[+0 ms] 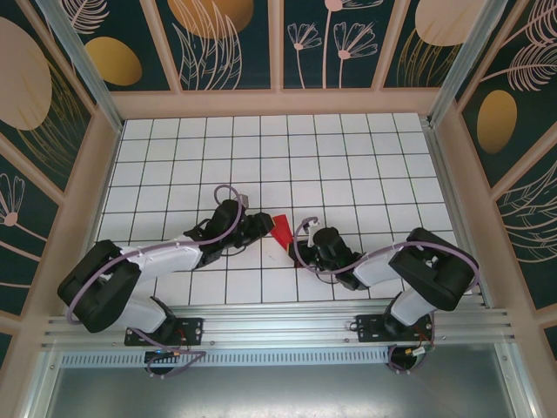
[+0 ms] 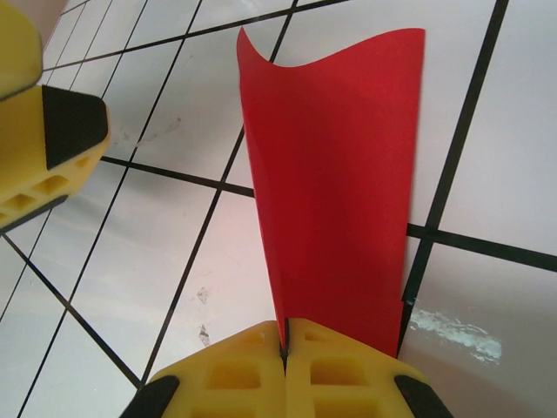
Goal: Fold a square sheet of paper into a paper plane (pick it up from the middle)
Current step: Fold the wing for the fifth time at the center of the table.
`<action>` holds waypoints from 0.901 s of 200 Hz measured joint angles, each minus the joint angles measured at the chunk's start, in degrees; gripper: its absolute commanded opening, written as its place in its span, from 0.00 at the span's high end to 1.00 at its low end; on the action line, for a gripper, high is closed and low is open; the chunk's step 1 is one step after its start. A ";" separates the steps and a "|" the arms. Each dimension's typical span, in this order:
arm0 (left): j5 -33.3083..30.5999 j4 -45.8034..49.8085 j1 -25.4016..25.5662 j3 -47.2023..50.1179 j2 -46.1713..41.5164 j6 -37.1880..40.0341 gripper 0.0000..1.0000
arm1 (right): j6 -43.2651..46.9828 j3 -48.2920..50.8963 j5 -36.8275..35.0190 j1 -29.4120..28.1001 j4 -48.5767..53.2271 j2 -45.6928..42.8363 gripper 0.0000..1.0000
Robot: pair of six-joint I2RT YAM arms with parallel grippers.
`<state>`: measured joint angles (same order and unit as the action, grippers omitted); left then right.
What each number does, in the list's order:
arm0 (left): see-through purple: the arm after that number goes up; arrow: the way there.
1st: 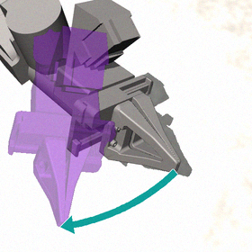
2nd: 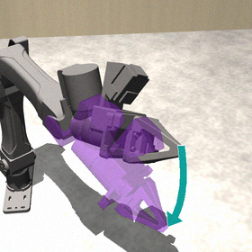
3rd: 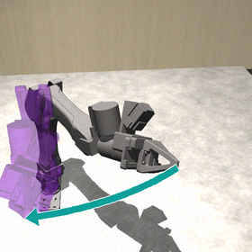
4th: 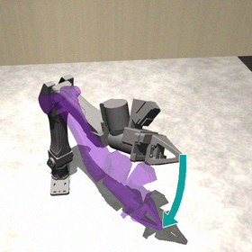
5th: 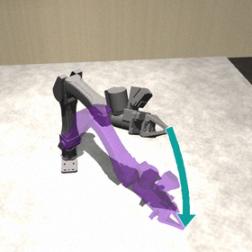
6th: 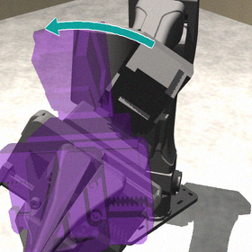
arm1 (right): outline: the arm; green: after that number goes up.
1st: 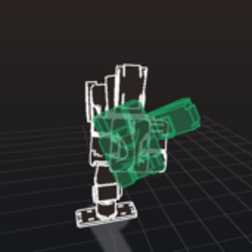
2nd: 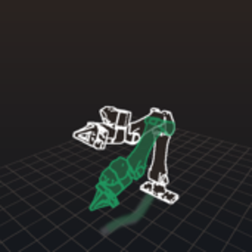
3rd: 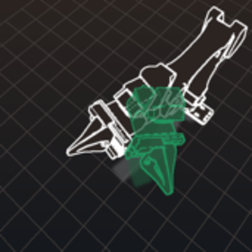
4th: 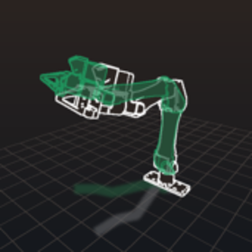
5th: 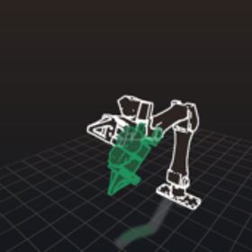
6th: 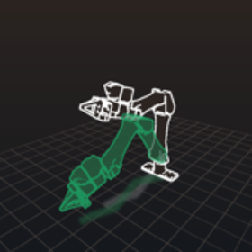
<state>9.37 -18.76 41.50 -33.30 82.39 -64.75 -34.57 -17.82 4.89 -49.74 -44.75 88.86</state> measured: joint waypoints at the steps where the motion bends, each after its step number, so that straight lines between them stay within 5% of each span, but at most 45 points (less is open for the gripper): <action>1: 0.09 -0.04 0.00 0.00 0.04 0.00 0.58 | -0.04 0.00 0.02 0.02 -0.04 0.02 1.00; 180: 11.76 -11.41 0.15 -3.82 13.75 0.98 0.58 | -11.45 -0.61 15.41 8.11 -3.48 5.92 1.00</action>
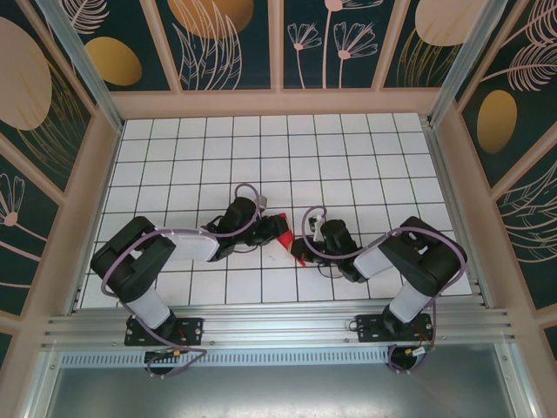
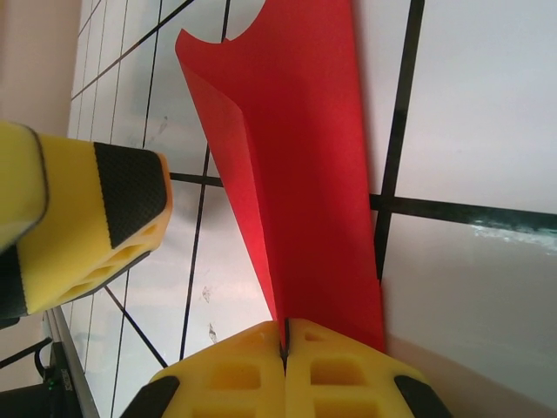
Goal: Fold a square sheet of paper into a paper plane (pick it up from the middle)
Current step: Fold the wing for the fifth time at the center of the table.
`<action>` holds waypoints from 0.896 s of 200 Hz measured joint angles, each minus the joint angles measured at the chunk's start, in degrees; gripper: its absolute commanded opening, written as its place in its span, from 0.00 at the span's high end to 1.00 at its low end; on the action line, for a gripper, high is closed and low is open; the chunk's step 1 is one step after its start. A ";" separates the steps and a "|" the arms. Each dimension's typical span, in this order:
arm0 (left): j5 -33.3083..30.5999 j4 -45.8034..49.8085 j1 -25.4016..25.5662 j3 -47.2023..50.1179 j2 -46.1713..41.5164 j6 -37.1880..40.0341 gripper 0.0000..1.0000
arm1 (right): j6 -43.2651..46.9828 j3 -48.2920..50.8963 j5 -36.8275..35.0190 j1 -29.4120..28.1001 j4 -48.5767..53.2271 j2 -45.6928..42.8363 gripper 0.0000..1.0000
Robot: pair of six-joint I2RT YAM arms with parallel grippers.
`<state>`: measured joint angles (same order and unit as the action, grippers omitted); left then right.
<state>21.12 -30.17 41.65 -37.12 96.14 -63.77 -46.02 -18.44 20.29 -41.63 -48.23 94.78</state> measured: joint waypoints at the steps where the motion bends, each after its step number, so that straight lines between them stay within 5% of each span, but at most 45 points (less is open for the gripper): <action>1: 0.00 -0.04 0.04 -0.07 0.11 0.04 0.58 | 0.00 -0.02 0.02 0.04 0.00 0.02 1.00; 83: 0.94 -2.19 0.04 -1.84 6.80 0.72 0.59 | -0.85 -1.38 0.33 0.11 2.58 -0.07 0.95; 135: 0.87 -1.73 0.31 -2.34 7.69 2.16 0.59 | 0.63 -3.45 -3.02 -1.01 13.42 -4.96 0.78; 179: 0.94 -0.63 0.31 -2.86 7.69 3.37 0.59 | 2.75 -5.88 -5.92 -1.57 25.16 -9.66 0.77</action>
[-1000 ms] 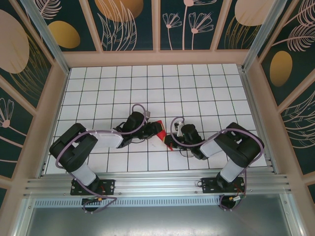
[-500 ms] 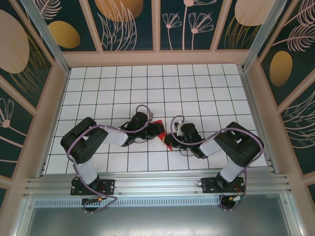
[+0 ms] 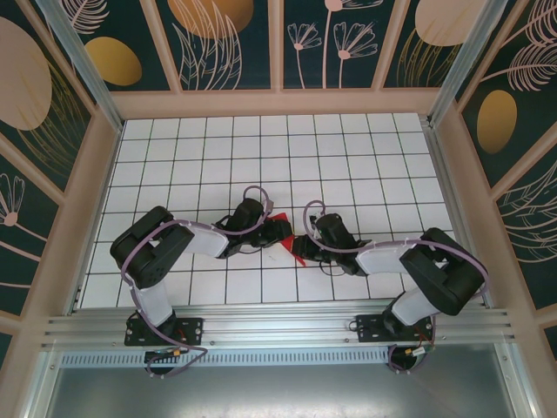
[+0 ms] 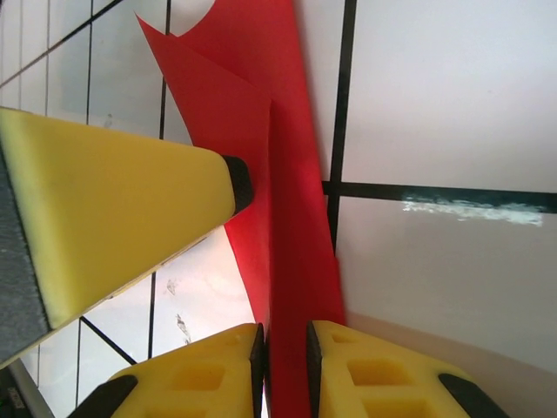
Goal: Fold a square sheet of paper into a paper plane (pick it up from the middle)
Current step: Fold the wing for the fifth time at the center of the table.
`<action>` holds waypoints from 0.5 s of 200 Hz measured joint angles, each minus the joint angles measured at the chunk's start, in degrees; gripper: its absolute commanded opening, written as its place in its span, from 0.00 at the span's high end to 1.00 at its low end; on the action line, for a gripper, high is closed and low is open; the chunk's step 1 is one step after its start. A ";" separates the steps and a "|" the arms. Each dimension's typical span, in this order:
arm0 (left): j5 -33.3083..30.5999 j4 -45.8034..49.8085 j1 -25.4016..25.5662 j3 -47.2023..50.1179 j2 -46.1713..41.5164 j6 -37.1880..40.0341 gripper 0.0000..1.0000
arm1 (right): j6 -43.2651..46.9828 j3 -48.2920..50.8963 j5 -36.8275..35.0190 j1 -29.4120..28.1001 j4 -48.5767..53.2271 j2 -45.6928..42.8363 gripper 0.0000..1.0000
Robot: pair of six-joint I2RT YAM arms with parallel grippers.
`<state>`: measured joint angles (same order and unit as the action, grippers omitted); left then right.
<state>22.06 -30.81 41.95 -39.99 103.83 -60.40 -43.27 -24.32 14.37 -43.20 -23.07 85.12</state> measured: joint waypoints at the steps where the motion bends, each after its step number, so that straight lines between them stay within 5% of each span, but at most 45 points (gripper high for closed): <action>1: 0.00 0.00 0.00 0.00 0.00 0.02 0.59 | 0.09 -0.11 -0.04 -0.02 0.35 -0.11 0.77; 100: 0.04 0.90 0.00 -0.44 0.00 0.42 0.60 | 4.63 -4.17 -3.06 -2.67 12.63 -1.99 0.96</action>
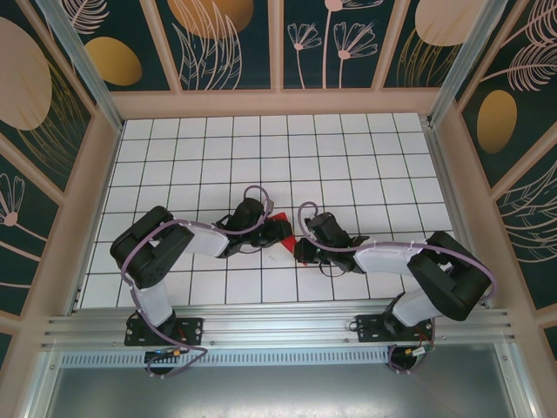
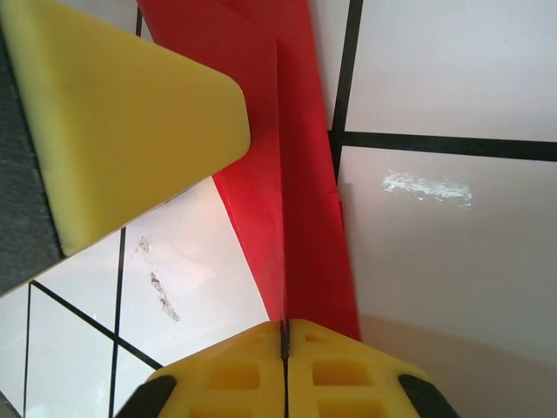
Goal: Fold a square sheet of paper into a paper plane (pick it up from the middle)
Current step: Fold the wing for the fifth time at the center of the table.
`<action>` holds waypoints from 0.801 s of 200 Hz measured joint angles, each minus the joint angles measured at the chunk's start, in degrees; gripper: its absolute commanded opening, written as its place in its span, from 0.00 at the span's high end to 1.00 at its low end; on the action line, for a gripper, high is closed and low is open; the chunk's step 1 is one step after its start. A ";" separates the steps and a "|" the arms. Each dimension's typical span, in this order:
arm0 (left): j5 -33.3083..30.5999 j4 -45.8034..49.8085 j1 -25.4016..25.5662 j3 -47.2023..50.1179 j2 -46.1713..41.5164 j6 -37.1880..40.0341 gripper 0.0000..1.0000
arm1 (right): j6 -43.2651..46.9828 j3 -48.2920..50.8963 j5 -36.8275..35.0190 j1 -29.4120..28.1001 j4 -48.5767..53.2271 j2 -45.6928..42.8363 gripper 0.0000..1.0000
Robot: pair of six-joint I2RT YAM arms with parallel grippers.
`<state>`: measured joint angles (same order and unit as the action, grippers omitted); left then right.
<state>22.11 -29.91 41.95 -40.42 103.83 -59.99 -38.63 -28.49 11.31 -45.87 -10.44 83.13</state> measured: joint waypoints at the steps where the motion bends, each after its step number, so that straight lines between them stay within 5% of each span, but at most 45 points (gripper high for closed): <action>1: -0.02 0.00 0.00 0.00 0.00 0.00 0.60 | -0.04 0.00 0.00 0.00 0.02 0.00 0.96; 114: 0.00 1.33 0.04 -0.70 0.17 0.44 0.60 | -0.92 2.05 2.21 0.66 -3.65 0.94 1.00; 160: 0.07 2.08 0.04 -1.29 0.37 0.48 0.60 | -1.33 2.78 2.51 1.16 -2.47 -2.80 0.92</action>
<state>22.17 -27.83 42.00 -41.71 104.20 -59.51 -39.97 -25.71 13.82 -44.71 -12.91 80.34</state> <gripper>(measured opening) 0.397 0.076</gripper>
